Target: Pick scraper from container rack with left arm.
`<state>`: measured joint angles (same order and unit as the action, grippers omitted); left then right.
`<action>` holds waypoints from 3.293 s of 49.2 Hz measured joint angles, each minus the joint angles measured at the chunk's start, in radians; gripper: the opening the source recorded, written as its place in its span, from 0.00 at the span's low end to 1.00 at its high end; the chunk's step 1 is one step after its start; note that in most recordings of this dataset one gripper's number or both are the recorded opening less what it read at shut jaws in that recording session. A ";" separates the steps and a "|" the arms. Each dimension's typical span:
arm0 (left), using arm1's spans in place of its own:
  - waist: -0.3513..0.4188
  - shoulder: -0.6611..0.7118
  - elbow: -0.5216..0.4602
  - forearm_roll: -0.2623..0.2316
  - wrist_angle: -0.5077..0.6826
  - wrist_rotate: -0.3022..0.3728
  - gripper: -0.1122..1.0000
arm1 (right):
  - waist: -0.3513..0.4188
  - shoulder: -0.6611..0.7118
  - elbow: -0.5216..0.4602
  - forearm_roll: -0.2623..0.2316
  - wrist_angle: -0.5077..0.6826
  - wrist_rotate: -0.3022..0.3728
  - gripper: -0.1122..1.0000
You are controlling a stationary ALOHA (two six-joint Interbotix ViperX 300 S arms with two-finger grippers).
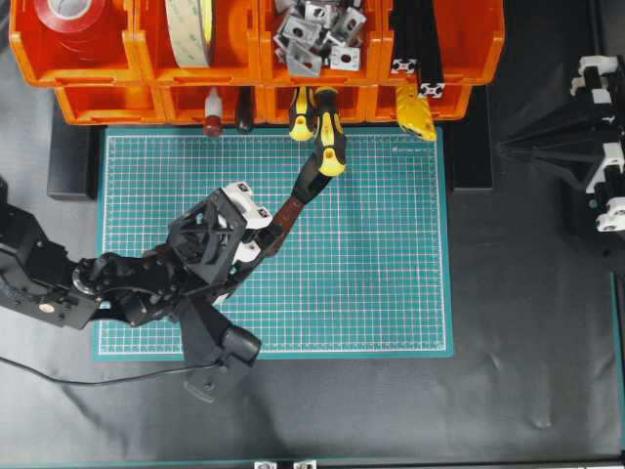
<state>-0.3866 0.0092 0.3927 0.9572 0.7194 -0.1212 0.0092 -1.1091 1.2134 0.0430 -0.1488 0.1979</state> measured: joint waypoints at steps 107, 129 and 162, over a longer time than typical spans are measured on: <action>-0.084 -0.351 0.377 -0.006 -0.192 -1.453 0.92 | 0.000 0.000 -0.002 0.020 0.002 0.002 0.11; -0.101 -0.871 0.451 -0.005 -0.216 -1.088 0.90 | 0.000 -0.020 -0.009 0.018 0.003 0.000 0.11; -0.064 -1.186 0.537 -0.006 -0.202 -1.052 0.89 | 0.000 -0.048 -0.025 0.020 0.049 0.000 0.11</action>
<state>-0.4510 -1.1766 0.9296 0.9511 0.5170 -1.1735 0.0092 -1.1566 1.1888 0.0629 -0.0997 0.1979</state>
